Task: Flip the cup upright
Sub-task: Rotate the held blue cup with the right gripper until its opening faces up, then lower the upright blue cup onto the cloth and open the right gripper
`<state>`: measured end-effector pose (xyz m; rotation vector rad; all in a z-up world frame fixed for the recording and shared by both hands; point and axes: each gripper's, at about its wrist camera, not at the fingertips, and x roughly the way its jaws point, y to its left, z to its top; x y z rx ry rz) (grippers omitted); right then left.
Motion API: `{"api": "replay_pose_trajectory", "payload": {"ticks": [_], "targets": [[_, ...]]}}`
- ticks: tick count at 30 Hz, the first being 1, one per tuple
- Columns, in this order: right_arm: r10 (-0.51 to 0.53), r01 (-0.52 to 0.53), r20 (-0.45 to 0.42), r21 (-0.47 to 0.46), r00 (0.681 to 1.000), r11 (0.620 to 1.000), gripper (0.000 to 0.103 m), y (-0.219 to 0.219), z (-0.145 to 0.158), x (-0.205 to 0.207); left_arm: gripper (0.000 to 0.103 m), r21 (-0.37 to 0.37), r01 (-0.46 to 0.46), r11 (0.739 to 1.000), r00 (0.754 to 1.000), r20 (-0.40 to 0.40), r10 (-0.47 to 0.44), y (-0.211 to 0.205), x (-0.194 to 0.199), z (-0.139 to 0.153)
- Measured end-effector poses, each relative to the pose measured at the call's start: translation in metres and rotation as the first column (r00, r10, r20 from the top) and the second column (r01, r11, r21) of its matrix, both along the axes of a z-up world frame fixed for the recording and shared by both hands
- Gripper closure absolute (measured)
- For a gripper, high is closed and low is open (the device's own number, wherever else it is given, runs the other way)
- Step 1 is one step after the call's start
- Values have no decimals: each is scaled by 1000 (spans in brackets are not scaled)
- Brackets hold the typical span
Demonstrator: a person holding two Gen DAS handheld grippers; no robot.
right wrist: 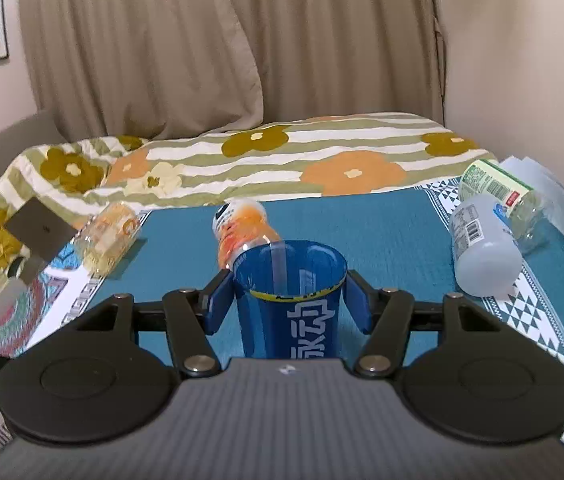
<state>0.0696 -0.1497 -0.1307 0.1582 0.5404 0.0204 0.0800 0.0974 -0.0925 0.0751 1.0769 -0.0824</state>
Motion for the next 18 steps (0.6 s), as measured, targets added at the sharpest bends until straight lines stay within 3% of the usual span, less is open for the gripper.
{"api": "replay_pose_trajectory", "payload": {"ticks": [16, 17, 18], "targets": [[38, -41, -59, -50, 998, 998, 27, 9, 1, -11, 0, -37, 11, 999, 1000, 10, -11, -10, -7, 4], [39, -42, -62, -49, 997, 998, 25, 9, 1, -11, 0, -39, 9, 999, 1000, 12, -8, -10, -8, 5], [43, -46, -65, -46, 997, 998, 17, 8, 2, -11, 0, -41, 6, 999, 1000, 14, -5, -11, -8, 6]]}}
